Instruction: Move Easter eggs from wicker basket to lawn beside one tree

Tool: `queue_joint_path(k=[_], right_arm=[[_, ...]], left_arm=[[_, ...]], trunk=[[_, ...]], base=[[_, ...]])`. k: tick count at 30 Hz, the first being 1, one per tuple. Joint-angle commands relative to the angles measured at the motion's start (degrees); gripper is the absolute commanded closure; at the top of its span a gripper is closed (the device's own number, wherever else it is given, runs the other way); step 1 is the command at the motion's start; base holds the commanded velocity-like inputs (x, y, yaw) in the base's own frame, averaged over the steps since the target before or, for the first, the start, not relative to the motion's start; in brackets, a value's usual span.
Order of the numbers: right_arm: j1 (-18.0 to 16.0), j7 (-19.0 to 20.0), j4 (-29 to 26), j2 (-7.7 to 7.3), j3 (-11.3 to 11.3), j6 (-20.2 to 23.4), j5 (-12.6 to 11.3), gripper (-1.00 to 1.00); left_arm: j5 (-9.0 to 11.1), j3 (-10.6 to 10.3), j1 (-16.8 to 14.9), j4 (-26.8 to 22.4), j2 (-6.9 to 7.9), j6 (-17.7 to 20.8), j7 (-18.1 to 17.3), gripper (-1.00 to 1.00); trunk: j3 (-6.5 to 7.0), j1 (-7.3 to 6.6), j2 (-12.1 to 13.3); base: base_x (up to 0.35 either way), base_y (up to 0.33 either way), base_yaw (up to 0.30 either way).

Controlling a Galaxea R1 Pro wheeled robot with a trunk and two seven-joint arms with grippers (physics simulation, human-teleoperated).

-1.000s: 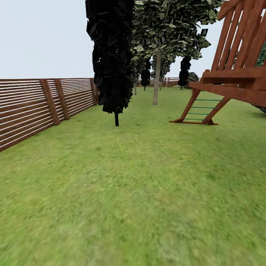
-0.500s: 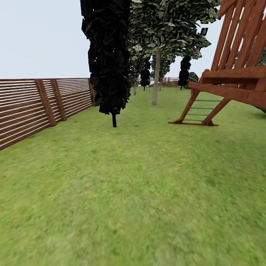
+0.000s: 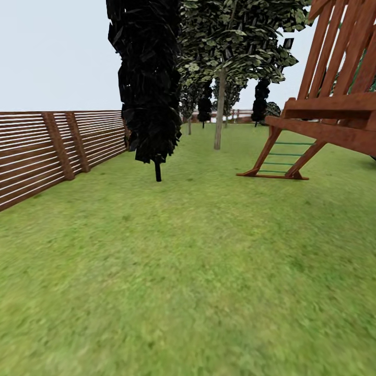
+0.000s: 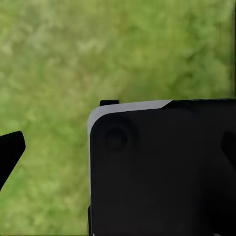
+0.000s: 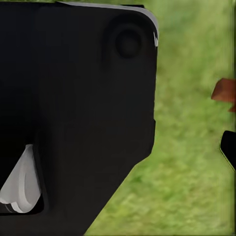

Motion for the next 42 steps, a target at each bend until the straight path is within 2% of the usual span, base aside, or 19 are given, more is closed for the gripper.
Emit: queue_joint_path(k=[1, 14, 42], right_arm=[[0.01, -0.01, -0.06, 0.02, -0.04, -0.11, 0.06, -1.0], [0.01, -0.01, -0.06, -0.01, -0.04, -0.12, 0.06, -1.0], [0.01, -0.03, -0.56, 0.46, 0.08, -0.08, -0.13, -1.0]], left_arm=[[-0.04, -0.07, -0.03, 0.04, 0.03, -0.19, -0.02, -1.0], [-0.04, -0.14, -0.03, 0.05, 0.05, -0.25, -0.02, -1.0], [-0.04, -0.12, -0.03, 0.04, 0.05, -0.27, -0.02, -1.0]], trunk=[[-0.06, 0.04, -0.04], [-0.06, 0.04, -0.04], [-0.06, 0.04, -0.04]], base=[[0.297, -0.137, 0.0], [0.306, -0.098, 0.0], [0.328, -0.003, 0.0]])
